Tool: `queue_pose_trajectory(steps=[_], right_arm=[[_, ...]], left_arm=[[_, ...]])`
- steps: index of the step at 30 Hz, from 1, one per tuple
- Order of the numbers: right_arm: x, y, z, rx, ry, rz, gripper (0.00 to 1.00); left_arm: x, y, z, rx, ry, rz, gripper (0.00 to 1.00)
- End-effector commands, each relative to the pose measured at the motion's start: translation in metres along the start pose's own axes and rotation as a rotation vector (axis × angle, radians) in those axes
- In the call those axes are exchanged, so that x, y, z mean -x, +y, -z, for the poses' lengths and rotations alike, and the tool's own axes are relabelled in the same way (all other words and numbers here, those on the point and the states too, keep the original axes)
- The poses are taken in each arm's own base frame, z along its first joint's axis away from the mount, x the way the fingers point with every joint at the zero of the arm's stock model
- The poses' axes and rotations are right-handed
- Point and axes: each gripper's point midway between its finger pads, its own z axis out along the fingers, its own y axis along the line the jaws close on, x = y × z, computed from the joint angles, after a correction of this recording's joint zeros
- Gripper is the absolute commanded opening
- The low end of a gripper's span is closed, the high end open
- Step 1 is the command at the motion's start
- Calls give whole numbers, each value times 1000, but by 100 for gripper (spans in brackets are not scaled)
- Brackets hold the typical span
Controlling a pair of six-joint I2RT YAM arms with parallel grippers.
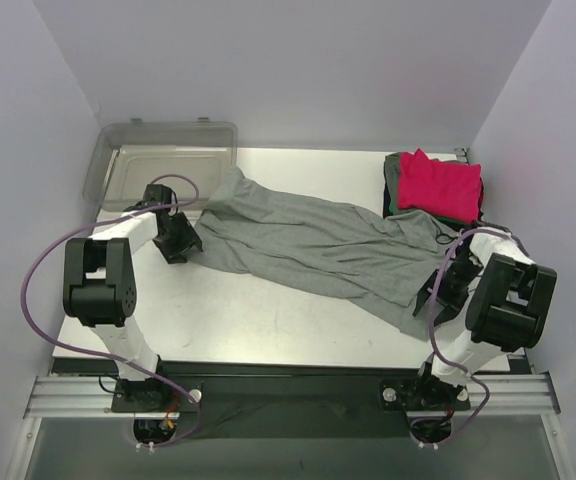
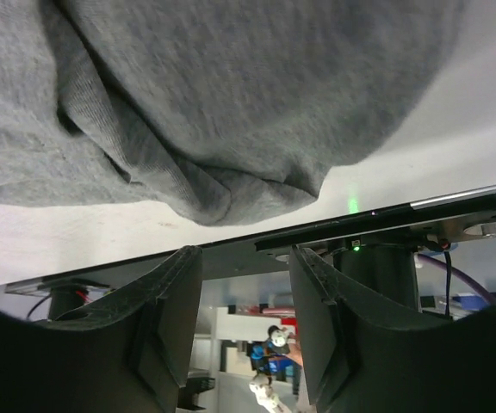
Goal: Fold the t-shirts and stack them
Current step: Fold the flattened tshirt in 1/3 of the way
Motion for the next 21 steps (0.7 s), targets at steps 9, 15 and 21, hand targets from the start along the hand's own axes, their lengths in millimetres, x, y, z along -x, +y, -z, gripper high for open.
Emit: queue_pose_trajectory(steps=[9, 15, 21], right_arm=[[-13, -8, -16, -109, 68, 33, 44], [-12, -12, -16, -129, 62, 28, 42], [-10, -13, -18, -150, 75, 32, 36]], left_arm=[[-5, -3, -21, 55, 15, -46, 51], [-9, 6, -21, 88, 26, -63, 8], [-7, 15, -18, 93, 22, -46, 0]])
